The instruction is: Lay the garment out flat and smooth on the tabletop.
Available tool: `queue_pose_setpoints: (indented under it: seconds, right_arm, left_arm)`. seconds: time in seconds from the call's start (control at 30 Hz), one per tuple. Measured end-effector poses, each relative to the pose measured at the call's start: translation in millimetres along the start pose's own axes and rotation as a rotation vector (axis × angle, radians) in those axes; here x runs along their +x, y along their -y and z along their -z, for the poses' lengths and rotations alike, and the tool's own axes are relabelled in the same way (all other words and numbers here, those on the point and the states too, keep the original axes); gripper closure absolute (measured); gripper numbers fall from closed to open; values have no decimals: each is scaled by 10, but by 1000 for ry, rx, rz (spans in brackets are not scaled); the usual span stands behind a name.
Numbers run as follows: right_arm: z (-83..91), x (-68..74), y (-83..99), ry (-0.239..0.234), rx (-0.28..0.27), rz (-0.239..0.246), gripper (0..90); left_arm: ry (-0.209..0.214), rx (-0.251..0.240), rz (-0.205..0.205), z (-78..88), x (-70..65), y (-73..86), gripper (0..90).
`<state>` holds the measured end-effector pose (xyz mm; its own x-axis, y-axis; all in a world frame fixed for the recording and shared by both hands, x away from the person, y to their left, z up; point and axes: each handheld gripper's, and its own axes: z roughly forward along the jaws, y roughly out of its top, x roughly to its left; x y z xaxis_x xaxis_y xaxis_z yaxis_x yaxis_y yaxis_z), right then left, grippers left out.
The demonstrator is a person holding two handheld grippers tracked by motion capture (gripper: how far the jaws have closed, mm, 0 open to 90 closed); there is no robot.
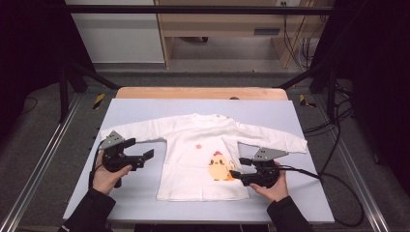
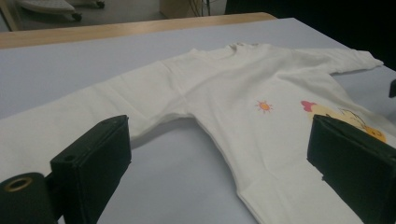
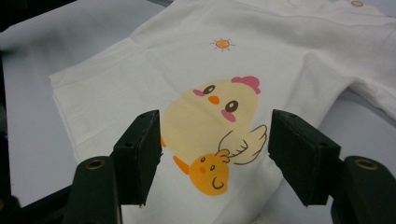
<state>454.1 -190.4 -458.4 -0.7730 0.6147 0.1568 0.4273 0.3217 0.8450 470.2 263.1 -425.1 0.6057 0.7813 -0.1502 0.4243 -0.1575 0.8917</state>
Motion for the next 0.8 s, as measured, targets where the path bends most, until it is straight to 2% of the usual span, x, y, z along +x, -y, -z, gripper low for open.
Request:
queue_pose_setpoints:
  seconds: [0.2, 0.3, 0.5, 0.57, 0.67, 0.8]
  right_arm:
    - [52, -56, -1, 4, -3, -36, 278]
    - [66, -68, -3, 11, 5, -52, 202]
    - [77, -76, 14, 24, 22, -75, 163]
    - [83, -71, 24, 39, 23, -72, 142]
    - [69, -65, 51, 68, 54, -73, 93]
    - [41, -55, 118, 80, 84, -80, 76]
  left_arm:
    - [34, 40, -42, -47, -209, 152, 38]
    - [57, 58, -49, -73, -276, 204, 22]
    - [83, 94, -38, -128, -363, 320, 7]
    - [87, 119, -50, -159, -393, 372, 5]
    - [87, 148, -46, -203, -412, 439, 2]
    - [87, 177, -45, -248, -420, 495, 2]
